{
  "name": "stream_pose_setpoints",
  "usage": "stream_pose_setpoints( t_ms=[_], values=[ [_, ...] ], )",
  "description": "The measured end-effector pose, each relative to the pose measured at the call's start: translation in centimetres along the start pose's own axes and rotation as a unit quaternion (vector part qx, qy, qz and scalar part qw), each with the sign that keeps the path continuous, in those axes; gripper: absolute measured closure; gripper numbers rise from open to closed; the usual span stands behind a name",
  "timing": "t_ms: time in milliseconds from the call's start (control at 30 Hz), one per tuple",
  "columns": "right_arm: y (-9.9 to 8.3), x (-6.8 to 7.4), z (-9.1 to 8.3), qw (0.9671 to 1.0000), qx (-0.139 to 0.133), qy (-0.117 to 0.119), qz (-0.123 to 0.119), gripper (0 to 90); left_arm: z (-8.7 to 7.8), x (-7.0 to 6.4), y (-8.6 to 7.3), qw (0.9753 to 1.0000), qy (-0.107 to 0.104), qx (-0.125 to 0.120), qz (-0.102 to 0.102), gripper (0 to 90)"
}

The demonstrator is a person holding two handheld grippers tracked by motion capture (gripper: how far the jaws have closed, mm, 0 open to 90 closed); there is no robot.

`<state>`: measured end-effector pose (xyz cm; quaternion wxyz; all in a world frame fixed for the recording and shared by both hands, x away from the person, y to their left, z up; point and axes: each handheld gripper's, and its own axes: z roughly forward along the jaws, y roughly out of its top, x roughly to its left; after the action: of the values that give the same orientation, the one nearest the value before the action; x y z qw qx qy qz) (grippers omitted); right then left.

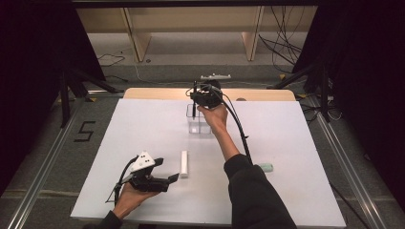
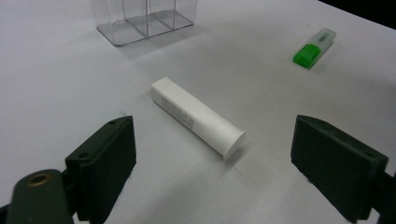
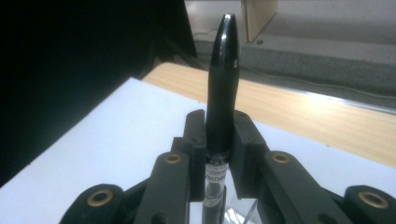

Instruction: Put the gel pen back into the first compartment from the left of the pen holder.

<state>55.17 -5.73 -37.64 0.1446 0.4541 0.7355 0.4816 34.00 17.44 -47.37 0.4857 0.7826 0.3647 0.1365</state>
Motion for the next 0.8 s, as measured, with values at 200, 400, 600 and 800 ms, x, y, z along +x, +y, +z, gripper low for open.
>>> stream_pose_setpoints(
  t_ms=[200, 400, 600, 800],
  values=[
    [0.7, -0.3, -1.8, 0.9999, -0.015, -0.001, 0.004, 42.2, -0.1, 0.1, 0.0, 1.0, 0.003, 0.0, -0.002, 13.8],
    [0.7, -1.1, -5.4, 0.9992, -0.028, -0.01, -0.027, 36.5, 0.0, 0.1, 0.0, 0.9999, 0.007, 0.002, -0.008, 13.8],
    [-1.8, -2.3, -9.0, 0.9988, -0.038, 0.002, -0.032, 32.4, 0.2, 0.1, 0.0, 0.9997, 0.016, 0.008, -0.018, 13.4],
    [-5.2, -3.5, -11.9, 0.9987, -0.041, 0.003, -0.03, 30.1, 0.6, -0.3, 0.1, 0.9991, 0.024, 0.025, -0.023, 13.2]
  ],
)
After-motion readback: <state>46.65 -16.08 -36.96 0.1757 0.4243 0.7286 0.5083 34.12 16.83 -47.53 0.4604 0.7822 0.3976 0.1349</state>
